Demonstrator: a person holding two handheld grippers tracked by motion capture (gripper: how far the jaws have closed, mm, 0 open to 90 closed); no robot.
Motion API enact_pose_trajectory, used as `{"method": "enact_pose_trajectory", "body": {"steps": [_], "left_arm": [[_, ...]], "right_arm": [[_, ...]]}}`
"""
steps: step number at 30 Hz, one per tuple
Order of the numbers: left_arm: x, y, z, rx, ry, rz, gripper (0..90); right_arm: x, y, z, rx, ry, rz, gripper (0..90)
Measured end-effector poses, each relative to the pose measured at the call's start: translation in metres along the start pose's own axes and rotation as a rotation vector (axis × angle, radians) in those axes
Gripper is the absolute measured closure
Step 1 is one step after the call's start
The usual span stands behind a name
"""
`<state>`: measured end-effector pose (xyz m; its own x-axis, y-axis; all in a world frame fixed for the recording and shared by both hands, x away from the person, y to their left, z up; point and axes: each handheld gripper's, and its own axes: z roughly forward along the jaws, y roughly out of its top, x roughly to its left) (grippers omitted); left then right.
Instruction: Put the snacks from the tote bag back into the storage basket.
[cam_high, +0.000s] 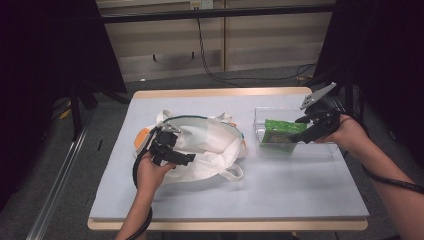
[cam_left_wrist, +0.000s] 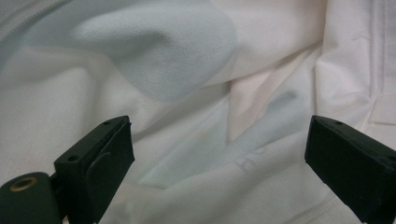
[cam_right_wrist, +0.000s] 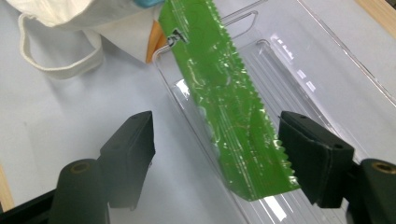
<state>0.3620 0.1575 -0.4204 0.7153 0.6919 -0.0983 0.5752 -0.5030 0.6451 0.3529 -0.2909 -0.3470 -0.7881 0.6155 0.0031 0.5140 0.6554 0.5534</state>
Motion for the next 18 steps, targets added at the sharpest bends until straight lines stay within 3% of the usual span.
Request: {"method": "enact_pose_trajectory", "body": {"steps": [1,3,7,8,9,11,13,18], "left_arm": [[0.001,0.0,0.0,0.014,0.0,0.015,8.0],[0.001,-0.001,0.0,0.007,0.001,-0.006,8.0],[0.0,0.001,-0.002,0.011,0.006,0.015,8.0],[0.0,0.001,-0.001,-0.007,-0.003,-0.002,8.0],[0.0,0.002,-0.003,0.01,0.002,0.018,8.0],[-0.001,0.003,-0.003,-0.012,-0.007,0.0,8.0],[0.0,0.004,-0.002,0.001,-0.005,0.024,8.0],[-0.003,0.004,0.0,-0.007,-0.01,0.011,8.0]], "right_arm": [[0.001,-0.001,0.0,-0.007,0.001,0.0,25.9],[0.002,-0.002,-0.002,-0.012,-0.003,0.007,24.7],[0.004,-0.004,-0.007,-0.036,-0.004,-0.003,24.1],[0.005,-0.004,-0.009,-0.037,-0.005,-0.004,23.7],[0.006,-0.004,-0.01,-0.043,-0.012,-0.001,23.6],[0.007,-0.006,-0.014,-0.047,-0.008,0.002,23.0],[0.008,-0.008,-0.016,-0.052,-0.011,-0.001,22.5],[0.01,-0.014,-0.021,-0.057,-0.023,0.009,21.3]]}}
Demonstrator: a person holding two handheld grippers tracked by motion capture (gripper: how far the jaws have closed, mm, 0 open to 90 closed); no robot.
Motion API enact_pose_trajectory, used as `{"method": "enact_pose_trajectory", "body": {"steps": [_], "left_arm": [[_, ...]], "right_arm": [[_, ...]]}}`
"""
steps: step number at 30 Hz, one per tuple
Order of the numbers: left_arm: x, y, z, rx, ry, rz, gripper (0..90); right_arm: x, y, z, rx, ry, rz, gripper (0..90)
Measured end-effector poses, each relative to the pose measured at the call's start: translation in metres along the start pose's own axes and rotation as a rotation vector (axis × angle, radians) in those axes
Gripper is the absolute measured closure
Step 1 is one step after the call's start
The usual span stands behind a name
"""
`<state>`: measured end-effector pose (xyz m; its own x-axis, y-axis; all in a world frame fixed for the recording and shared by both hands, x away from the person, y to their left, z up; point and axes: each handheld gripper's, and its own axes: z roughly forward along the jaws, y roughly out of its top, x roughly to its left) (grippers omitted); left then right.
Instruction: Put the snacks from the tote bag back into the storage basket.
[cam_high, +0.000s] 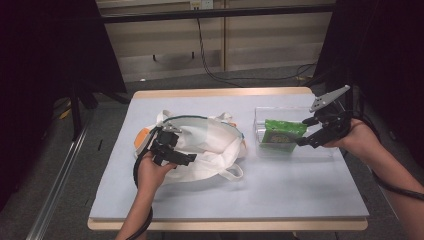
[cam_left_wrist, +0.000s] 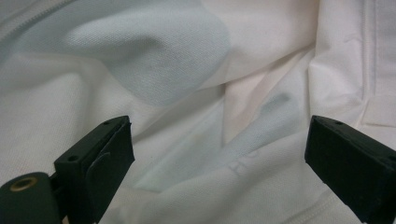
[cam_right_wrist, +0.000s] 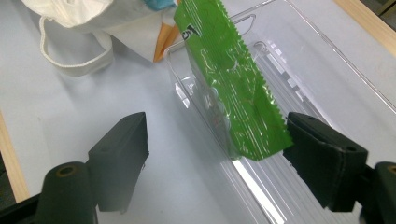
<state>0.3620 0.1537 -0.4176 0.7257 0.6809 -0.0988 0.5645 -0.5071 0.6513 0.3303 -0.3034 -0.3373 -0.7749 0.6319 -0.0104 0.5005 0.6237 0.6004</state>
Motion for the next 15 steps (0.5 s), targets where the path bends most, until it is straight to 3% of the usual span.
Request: {"method": "enact_pose_trajectory", "body": {"steps": [1,9,10,11,15], "left_arm": [[0.001,0.0,-0.001,0.009,-0.003,0.015,8.0],[0.0,0.0,-0.001,0.013,0.006,0.016,8.0],[-0.001,0.0,0.0,-0.002,0.006,-0.004,8.0],[0.0,0.001,-0.001,0.017,0.004,0.019,8.0],[-0.001,0.001,0.0,0.022,0.005,0.024,8.0]], "right_arm": [[0.0,-0.002,-0.001,0.001,-0.003,0.003,21.0],[0.003,-0.016,-0.004,-0.006,-0.021,0.014,20.5],[0.004,-0.017,-0.005,0.0,-0.017,0.022,20.5],[0.004,-0.018,-0.004,-0.011,-0.017,0.013,20.4],[0.006,-0.022,-0.006,-0.013,-0.015,0.016,20.4]]}}
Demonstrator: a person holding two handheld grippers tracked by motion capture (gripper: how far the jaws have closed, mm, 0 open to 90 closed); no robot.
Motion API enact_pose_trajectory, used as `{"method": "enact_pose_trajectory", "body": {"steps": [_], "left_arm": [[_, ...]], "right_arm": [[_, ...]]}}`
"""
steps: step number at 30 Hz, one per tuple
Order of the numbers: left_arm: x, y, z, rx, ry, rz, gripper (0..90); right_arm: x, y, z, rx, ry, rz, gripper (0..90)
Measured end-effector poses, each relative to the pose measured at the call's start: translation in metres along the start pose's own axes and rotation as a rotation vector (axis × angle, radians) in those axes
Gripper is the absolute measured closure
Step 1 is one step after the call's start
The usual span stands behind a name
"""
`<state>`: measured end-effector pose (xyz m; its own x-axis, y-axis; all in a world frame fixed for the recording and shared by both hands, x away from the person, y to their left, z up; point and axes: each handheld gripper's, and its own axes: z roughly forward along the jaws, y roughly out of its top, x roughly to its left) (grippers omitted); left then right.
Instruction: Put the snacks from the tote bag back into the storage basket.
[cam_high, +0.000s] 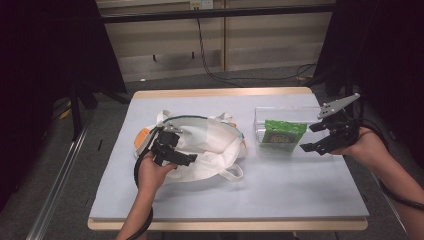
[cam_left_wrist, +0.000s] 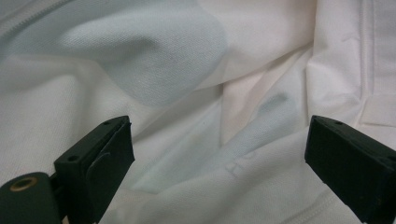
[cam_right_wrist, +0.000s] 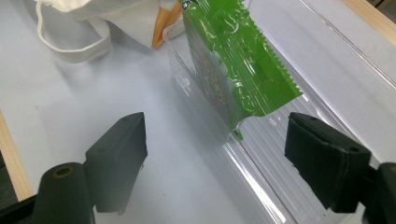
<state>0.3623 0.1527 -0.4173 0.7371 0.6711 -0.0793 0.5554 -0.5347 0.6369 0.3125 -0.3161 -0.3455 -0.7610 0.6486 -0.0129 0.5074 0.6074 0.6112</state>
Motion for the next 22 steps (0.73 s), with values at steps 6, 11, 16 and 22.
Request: {"method": "enact_pose_trajectory", "body": {"steps": [6,11,16,22], "left_arm": [[-0.001,0.0,0.001,-0.008,-0.007,-0.009,8.0],[0.0,0.0,0.001,-0.015,-0.009,-0.007,8.0],[-0.001,0.001,0.0,-0.01,-0.01,0.0,7.8],[-0.001,0.001,-0.001,-0.021,-0.019,0.006,7.6]], "right_arm": [[0.005,-0.006,0.002,-0.01,0.004,0.009,20.2],[0.012,-0.012,0.006,-0.013,0.014,-0.002,20.1],[0.02,-0.016,0.009,-0.008,0.013,-0.007,19.8],[0.027,-0.022,0.013,-0.023,0.024,-0.015,19.6]]}}
